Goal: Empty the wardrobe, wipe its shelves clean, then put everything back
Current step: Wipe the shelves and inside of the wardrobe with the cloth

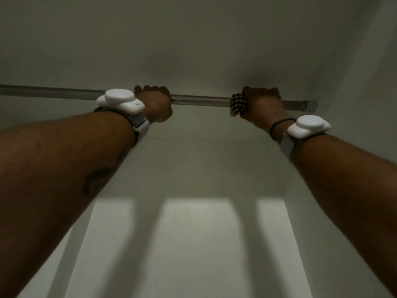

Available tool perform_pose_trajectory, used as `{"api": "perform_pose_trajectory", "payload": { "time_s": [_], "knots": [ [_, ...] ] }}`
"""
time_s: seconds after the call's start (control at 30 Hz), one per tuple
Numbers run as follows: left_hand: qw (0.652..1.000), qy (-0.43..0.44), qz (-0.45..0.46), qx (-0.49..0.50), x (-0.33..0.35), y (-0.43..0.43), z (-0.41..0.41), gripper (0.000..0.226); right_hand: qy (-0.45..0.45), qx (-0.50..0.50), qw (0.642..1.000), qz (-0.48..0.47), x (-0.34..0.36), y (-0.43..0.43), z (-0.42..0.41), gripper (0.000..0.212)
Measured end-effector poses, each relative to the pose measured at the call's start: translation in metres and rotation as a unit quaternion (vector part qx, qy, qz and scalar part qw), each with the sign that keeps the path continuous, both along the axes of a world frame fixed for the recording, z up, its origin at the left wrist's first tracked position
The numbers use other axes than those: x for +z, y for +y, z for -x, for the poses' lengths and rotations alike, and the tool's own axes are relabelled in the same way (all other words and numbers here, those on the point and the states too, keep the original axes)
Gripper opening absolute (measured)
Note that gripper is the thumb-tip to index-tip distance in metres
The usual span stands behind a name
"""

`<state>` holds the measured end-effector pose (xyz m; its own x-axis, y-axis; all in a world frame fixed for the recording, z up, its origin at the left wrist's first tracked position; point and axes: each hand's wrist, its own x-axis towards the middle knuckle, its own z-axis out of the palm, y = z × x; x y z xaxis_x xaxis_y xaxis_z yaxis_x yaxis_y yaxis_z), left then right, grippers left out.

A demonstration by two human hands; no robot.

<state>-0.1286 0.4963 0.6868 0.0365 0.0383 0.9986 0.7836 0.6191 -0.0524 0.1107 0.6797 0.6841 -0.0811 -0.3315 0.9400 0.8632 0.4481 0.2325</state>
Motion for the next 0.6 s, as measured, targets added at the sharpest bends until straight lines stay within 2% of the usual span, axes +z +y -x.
{"api": "perform_pose_trajectory", "payload": {
  "time_s": [0.1, 0.17, 0.23, 0.3, 0.37, 0.43, 0.5, 0.53, 0.6],
  "knots": [
    [1.000, 0.002, -0.024, 0.020, -0.003, 0.014, -0.024, 0.015, 0.018, -0.018, 1.000, -0.014, 0.004, -0.001, 0.000, 0.029],
    [0.997, 0.069, 0.017, -0.009, -0.002, 0.034, -0.050, 0.031, 0.014, -0.020, 1.000, 0.001, 0.001, -0.004, 0.000, 0.031],
    [0.991, 0.113, 0.062, -0.048, -0.003, 0.054, -0.075, 0.033, -0.024, -0.012, 0.999, 0.029, -0.003, -0.014, -0.005, 0.031],
    [0.991, 0.113, 0.048, -0.057, -0.001, 0.069, -0.088, 0.032, -0.099, 0.035, 0.986, 0.126, -0.005, -0.030, -0.022, 0.023],
    [0.992, 0.112, 0.029, -0.051, 0.001, 0.074, -0.085, 0.029, -0.170, 0.094, 0.947, 0.256, 0.000, -0.040, -0.054, 0.018],
    [0.992, 0.112, 0.037, -0.042, 0.003, 0.072, -0.082, 0.030, -0.180, 0.082, 0.930, 0.310, 0.004, -0.029, -0.087, 0.022],
    [0.991, 0.120, 0.051, -0.034, 0.005, 0.069, -0.082, 0.030, -0.109, 0.051, 0.958, 0.259, -0.002, -0.004, -0.102, 0.017],
    [0.991, 0.123, 0.053, -0.031, 0.004, 0.068, -0.083, 0.030, -0.059, 0.004, 0.982, 0.177, -0.004, 0.015, -0.101, 0.022],
    [0.991, 0.118, 0.053, -0.035, 0.003, 0.069, -0.082, 0.028, -0.009, -0.063, 0.994, 0.089, -0.010, 0.039, -0.089, 0.030]
  ]
}}
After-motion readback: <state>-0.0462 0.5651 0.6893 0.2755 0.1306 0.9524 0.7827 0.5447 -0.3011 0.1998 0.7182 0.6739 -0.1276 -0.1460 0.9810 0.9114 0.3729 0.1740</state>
